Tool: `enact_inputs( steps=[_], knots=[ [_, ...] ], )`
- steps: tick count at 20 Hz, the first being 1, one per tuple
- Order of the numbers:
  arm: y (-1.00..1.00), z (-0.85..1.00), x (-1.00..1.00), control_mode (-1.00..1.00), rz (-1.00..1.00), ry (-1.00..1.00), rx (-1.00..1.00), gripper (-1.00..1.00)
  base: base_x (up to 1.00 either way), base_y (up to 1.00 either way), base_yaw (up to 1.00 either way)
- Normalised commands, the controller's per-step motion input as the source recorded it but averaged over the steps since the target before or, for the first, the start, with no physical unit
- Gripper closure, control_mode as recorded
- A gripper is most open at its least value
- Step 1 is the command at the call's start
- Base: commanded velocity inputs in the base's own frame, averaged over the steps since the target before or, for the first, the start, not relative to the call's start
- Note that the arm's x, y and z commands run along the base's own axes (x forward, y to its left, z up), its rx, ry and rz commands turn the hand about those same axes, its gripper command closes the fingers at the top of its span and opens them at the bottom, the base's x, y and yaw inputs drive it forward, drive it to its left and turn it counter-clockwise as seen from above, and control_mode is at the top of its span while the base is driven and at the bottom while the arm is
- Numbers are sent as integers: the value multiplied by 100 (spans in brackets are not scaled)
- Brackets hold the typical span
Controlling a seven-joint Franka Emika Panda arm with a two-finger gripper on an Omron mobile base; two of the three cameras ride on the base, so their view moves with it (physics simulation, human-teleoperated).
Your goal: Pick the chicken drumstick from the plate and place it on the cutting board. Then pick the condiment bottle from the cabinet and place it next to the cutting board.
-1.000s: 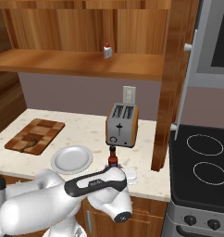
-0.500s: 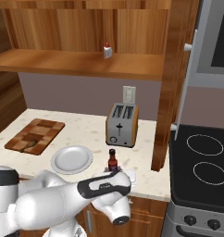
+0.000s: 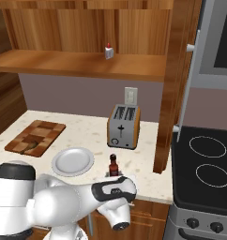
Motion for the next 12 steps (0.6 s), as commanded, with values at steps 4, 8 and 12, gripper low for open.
enact_inputs(
  steps=[4, 8, 12],
  knots=[
    [0, -24, 7, -100, 0, -3, 0, 100, 0, 0, 0],
    [0, -23, 17, -100, 0, -1, 0, 100, 0, 0, 0],
    [0, -23, 19, -100, 0, -1, 0, 100, 0, 0, 0]
  ],
)
